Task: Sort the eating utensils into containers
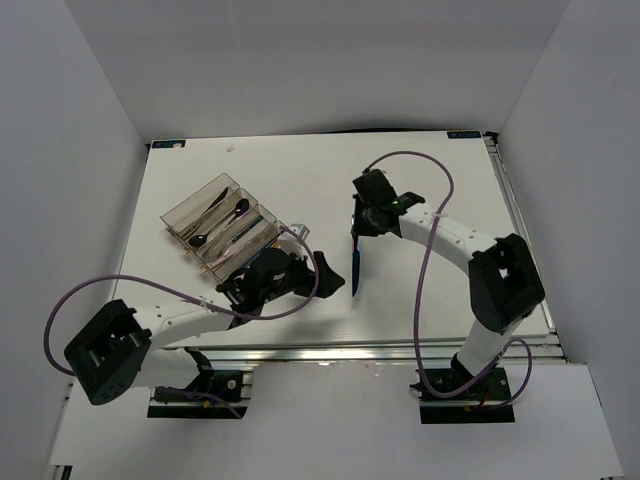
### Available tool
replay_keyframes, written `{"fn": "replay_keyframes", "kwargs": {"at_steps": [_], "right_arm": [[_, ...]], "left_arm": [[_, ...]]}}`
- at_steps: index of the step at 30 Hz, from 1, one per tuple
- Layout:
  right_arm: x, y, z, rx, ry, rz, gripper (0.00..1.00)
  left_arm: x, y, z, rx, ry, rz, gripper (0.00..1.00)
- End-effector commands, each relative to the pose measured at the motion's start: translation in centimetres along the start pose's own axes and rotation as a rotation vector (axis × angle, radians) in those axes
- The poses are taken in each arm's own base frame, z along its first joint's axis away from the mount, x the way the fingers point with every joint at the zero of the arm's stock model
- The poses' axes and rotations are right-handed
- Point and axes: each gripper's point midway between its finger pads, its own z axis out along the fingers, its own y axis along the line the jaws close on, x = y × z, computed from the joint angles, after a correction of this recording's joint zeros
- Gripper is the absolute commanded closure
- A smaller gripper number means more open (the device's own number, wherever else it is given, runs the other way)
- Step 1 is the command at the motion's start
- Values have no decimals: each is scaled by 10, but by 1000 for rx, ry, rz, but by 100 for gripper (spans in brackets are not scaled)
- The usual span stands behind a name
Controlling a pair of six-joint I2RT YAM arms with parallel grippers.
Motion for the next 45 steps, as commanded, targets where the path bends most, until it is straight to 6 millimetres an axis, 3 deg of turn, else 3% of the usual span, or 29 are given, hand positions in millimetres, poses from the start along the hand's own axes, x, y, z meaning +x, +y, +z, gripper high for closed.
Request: {"fn": "replay_keyframes", "kwargs": {"at_steps": [1,8,12,16,17,18,19,20,22,23,24,25,26,27,28,29,30,31,32,33,37,43,45], "right_arm": [[-12,28,-36,-131,-53,16,100],[-13,56,-79,-288,-109,27,100],[-11,65,-92,-336,-123,27,100],[-9,70,-96,-353,-129,31,100],[-10,71,-98,-359,-134,33,100],[-11,70,-99,-361,-139,33,100],[-11,71,-100,-363,-141,34,100],[-12,70,-101,-365,-147,34,100],[-17,69,-108,-375,-167,36,100],[-16,67,-108,-375,-170,36,95],[-19,63,-110,-371,-180,43,71],[-23,57,-118,-367,-200,49,56],[-22,49,-119,-349,-203,49,29],[-26,30,-123,-312,-220,59,11],[-36,11,-133,-291,-256,83,10],[-35,-3,-136,-267,-255,91,11],[-38,-28,-135,-218,-268,108,11],[-41,-37,-148,-219,-304,111,11],[-40,-47,-151,-205,-314,111,11],[-39,-61,-152,-183,-323,109,11],[-32,-71,-171,-194,-337,67,11],[-11,-68,-183,-254,-336,10,11],[-1,-66,-182,-280,-321,14,11]], "left_arm": [[-21,-29,6,127,-77,10,2],[-26,-25,35,71,-52,16,2],[-33,-32,42,89,-59,20,2],[-40,-48,44,155,-72,5,12],[-40,-50,44,165,-70,5,28],[-39,-50,45,165,-62,6,57],[-38,-49,45,156,-56,7,57],[-37,-47,45,144,-52,10,84],[-34,-35,43,84,-27,46,100],[-40,-36,43,68,-32,64,100],[-41,-31,42,37,-23,88,100],[-35,-13,38,-52,22,150,100],[-55,-11,38,-103,0,188,100],[-64,12,31,-230,51,273,100],[-60,41,17,-355,139,376,100],[-73,59,8,-435,160,413,100],[-94,63,5,-479,155,446,100],[-95,80,-9,-529,232,524,100],[-113,102,-20,-591,235,520,100],[-130,107,-27,-613,225,523,100],[-193,156,-60,-714,171,592,100],[-271,194,-93,-899,80,852,100],[-302,210,-107,-952,31,857,100]]}}
